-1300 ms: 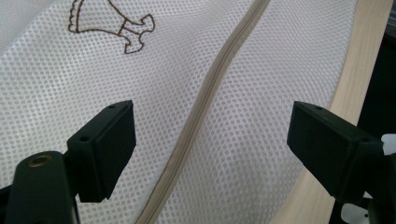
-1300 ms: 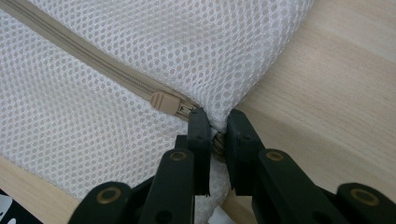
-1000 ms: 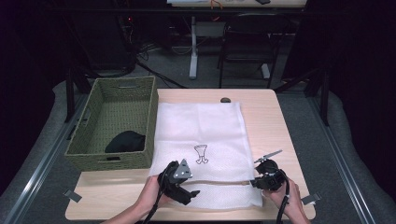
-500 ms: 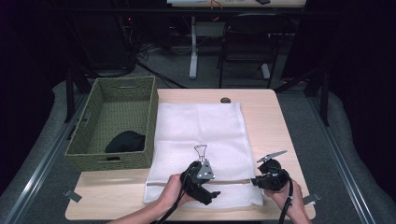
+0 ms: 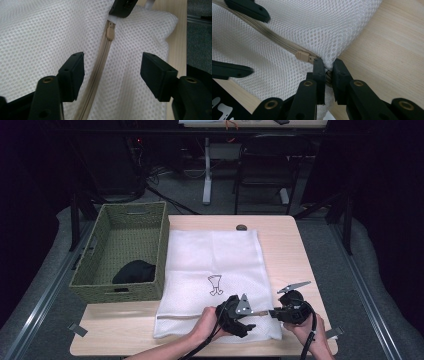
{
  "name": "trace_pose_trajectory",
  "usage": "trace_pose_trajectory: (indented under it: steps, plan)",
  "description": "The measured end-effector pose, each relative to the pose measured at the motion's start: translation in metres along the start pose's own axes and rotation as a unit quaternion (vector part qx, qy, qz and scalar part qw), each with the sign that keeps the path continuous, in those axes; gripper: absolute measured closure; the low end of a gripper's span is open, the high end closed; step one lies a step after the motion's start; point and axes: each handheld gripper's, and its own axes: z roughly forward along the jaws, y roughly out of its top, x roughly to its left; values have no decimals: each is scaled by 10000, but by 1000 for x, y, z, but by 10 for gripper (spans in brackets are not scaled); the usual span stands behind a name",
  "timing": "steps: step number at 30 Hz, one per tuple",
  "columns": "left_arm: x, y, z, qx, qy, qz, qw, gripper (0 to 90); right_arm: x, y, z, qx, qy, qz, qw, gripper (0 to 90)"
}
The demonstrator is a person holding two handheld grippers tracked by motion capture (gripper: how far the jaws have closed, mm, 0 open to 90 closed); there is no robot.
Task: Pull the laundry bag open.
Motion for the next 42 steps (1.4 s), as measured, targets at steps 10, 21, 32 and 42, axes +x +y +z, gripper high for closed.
trace_pose_trajectory:
  steps: [10,21,32,42]
  plan:
    - [-4,11,18,-200,62,257,9995,646,1,-1,-4,-88,137,71,9998,830]
    - [-1,8,28,-159,133,234,9995,773,5,1,-4,-140,150,41,9998,836]
    - [-4,8,27,-232,195,268,9992,773,7,1,-6,-183,98,31,9998,836]
    - [-7,6,29,-286,330,395,9983,811,7,2,-6,-217,122,87,9997,837]
